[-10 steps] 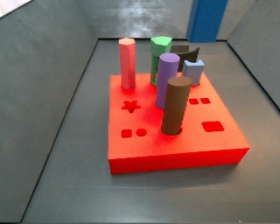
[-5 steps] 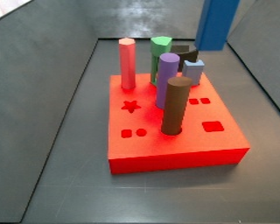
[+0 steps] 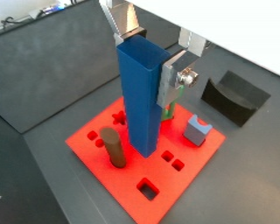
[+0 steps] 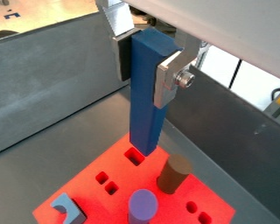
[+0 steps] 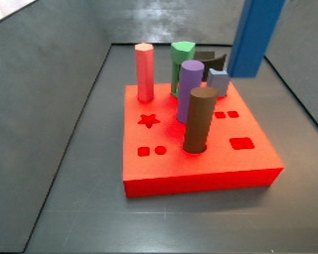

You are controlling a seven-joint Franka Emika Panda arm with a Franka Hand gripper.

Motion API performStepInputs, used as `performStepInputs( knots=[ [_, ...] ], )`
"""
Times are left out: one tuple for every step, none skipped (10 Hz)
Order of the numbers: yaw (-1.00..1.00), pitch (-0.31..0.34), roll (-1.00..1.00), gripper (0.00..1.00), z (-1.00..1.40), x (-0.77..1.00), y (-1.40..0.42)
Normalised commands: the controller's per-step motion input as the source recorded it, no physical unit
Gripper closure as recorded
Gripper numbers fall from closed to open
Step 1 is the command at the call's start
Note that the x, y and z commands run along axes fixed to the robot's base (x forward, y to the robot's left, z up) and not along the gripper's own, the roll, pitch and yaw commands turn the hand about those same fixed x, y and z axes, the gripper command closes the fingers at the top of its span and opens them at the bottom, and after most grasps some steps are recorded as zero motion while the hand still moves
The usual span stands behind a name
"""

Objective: Pick up the rectangle object. Move up. Place the rectangle object on the fixture. Regrasp the rectangle object. Move to above the board. Insert the rectangle object.
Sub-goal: Insert the rectangle object.

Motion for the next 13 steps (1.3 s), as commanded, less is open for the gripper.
performStepInputs(
  knots=[
    [-0.02, 0.0, 0.11, 1.0, -0.41, 1.0, 0.0],
    [-0.02, 0.0, 0.11, 1.0, -0.41, 1.0, 0.0],
    [-0.03, 0.0, 0.12, 1.0, -0.42, 1.0, -0.02],
    [-0.07, 0.0, 0.13, 1.0, -0.43, 0.99, -0.11],
    [-0.08, 0.02, 0.14, 1.0, -0.41, 0.89, -0.21],
    [-0.01, 0.061, 0.21, 1.0, -0.41, 0.72, -0.38],
    [0.09, 0.124, 0.3, 1.0, -0.37, 0.47, -0.47],
    [0.24, 0.161, 0.34, 1.0, -0.33, 0.37, -0.39],
    [0.23, 0.196, 0.31, 1.0, -0.31, 0.39, -0.31],
    [0.21, 0.107, 0.13, 1.0, -0.29, 0.23, -0.13],
    [0.16, 0.069, 0.08, 1.0, -0.27, 0.21, -0.01],
    [0.05, 0.0, 0.01, 1.0, -0.17, 0.04, 0.0],
    [0.0, -0.074, 0.0, 1.0, -0.02, -0.04, 0.0]
  ],
)
